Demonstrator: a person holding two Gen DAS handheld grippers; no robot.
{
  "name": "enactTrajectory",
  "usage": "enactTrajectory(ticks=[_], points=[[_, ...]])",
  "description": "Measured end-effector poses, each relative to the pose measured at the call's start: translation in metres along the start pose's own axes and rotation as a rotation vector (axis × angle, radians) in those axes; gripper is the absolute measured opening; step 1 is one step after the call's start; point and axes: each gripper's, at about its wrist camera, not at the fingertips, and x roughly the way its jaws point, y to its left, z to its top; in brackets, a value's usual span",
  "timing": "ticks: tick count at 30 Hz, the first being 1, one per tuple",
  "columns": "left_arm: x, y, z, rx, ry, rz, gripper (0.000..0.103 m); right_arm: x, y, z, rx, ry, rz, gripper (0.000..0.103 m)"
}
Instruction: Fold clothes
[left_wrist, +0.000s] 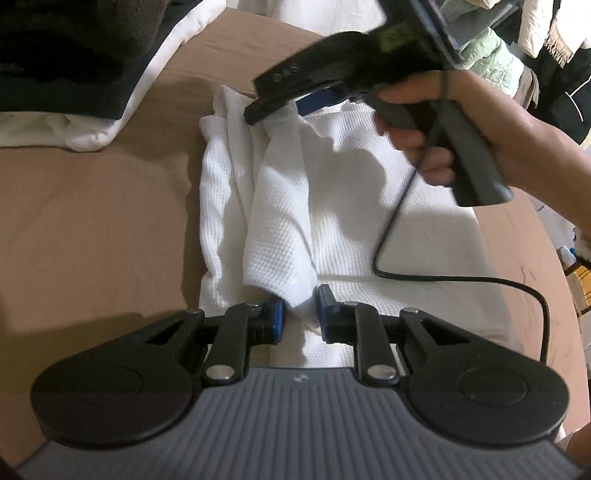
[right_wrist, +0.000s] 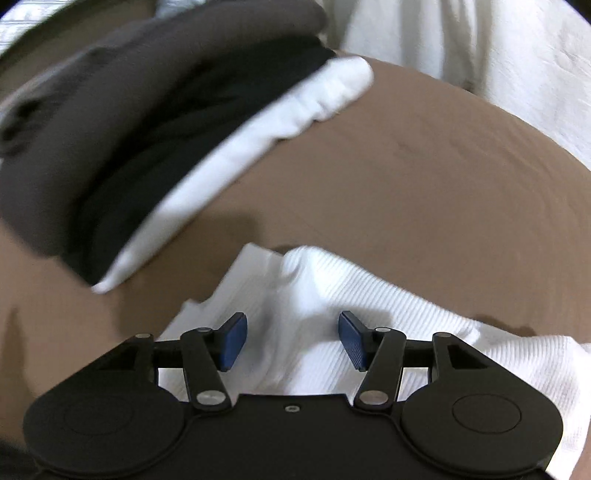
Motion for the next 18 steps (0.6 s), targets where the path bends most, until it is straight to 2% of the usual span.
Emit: enactTrajectory(ticks=[2,4,5,8,11,13,16,17,18], points=[[-0.001,-0.001,-0.001,-0.007,0.003,-0.004,0.017,0.002,0.004,-0.001,-0.045,-0.022,-0.034,0.061],[-0.003,-0.002,-0.004,-0.013,0.004,-0.009,0.018,0.003,0.008,-0.002,-0.097,-0.048,-0.07,0.027],[-0.004,-0.002,-0.004,-0.016,0.005,-0.012,0.018,-0.002,0.004,-0.005,-0.082,-0.064,-0.056,0.012],[0.004,-0.003,-0.001,-0.014,0.009,-0.007,0.018,-0.021,-0.015,-0.015,0.001,-0.112,-0.01,0.009],[0.006,-0.009,0.002,0.017,-0.005,0.017,0.022,-0.048,-0.025,-0.028,0.006,-0.202,-0.009,0.008],[0.001,-0.015,0.004,0.06,-0.044,0.055,0.033,-0.068,-0.028,-0.036,0.006,-0.27,0.011,0.008],[-0.008,-0.02,0.003,0.093,-0.132,0.099,0.044,-0.093,-0.027,-0.044,-0.029,-0.352,0.047,0.009],[-0.007,-0.021,0.005,0.09,-0.137,0.089,0.047,-0.099,-0.026,-0.044,-0.042,-0.374,0.066,0.009],[-0.006,-0.023,0.006,0.088,-0.141,0.079,0.053,-0.105,-0.024,-0.044,-0.056,-0.397,0.085,0.009]])
